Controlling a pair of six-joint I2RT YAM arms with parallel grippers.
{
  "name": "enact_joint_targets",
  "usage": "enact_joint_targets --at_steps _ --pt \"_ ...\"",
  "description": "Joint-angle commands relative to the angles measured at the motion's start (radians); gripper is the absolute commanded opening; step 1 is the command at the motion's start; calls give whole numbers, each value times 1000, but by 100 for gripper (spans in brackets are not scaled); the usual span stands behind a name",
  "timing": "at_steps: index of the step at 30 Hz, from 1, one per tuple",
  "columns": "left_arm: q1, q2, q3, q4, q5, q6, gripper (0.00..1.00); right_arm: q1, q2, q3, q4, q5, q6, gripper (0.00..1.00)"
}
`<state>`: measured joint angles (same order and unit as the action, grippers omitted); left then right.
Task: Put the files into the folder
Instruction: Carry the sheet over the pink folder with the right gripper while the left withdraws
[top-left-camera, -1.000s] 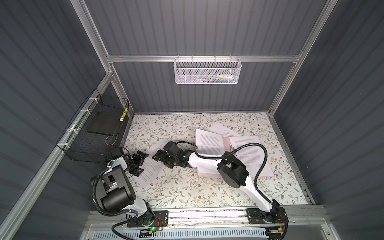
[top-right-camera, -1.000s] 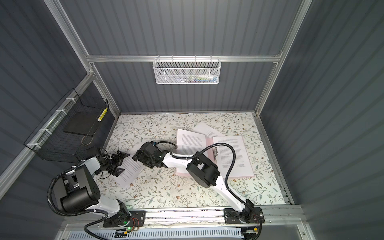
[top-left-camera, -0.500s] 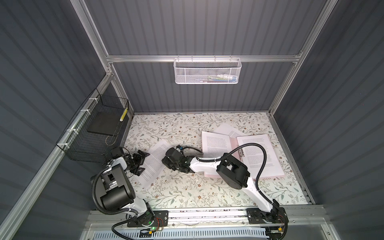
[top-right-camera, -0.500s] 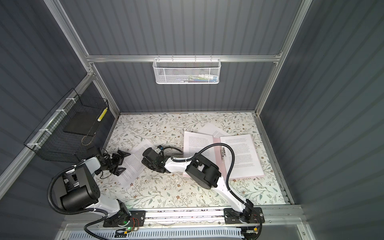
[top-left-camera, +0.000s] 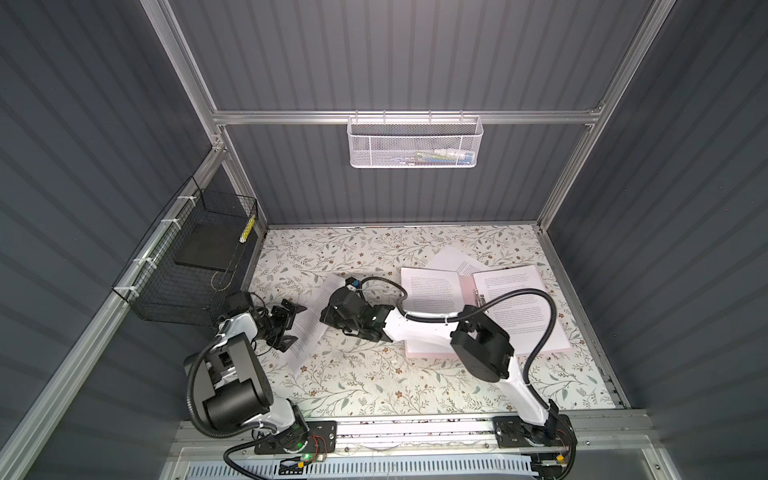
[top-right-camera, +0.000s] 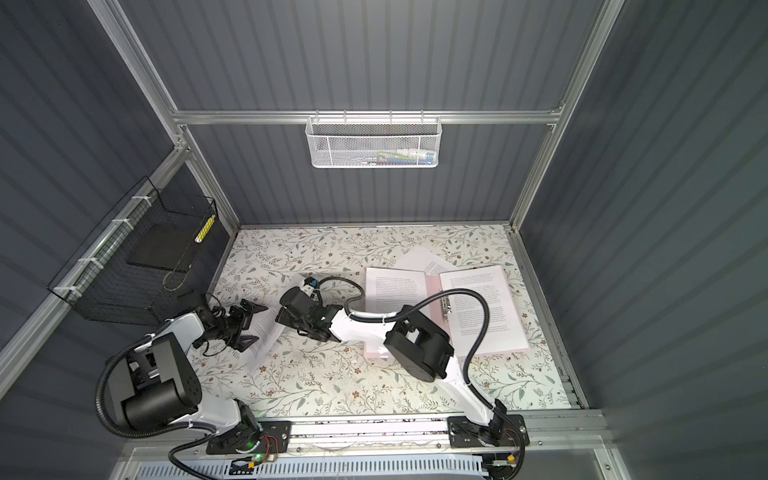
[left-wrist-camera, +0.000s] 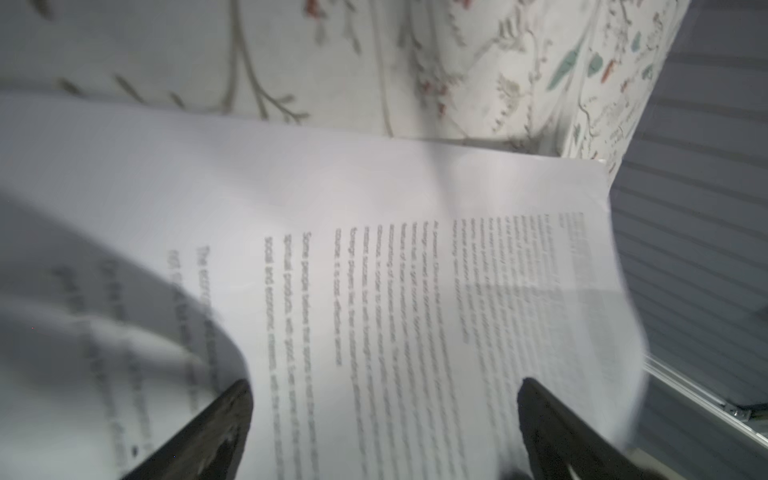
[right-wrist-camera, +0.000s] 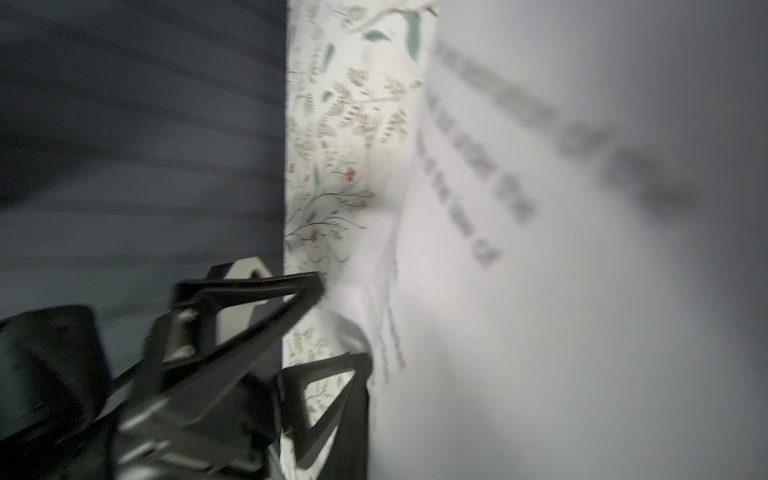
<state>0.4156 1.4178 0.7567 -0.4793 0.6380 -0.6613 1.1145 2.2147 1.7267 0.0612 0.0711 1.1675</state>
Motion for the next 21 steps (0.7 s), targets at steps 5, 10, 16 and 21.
enact_joint_targets --at_steps 5,10,16,21 --pt "-105 -228 160 -169 -4 32 100 -63 -275 -61 -207 -129 -389 0" --pt "-196 -274 164 -132 62 80 100 -271 -496 -156 -414 -460 -558 0" --pt "-357 -219 132 -72 67 126 100 -568 -721 -226 -846 -608 -868 0" --pt "-546 -94 102 41 41 125 100 -777 -804 -247 -1092 -527 -1070 0"
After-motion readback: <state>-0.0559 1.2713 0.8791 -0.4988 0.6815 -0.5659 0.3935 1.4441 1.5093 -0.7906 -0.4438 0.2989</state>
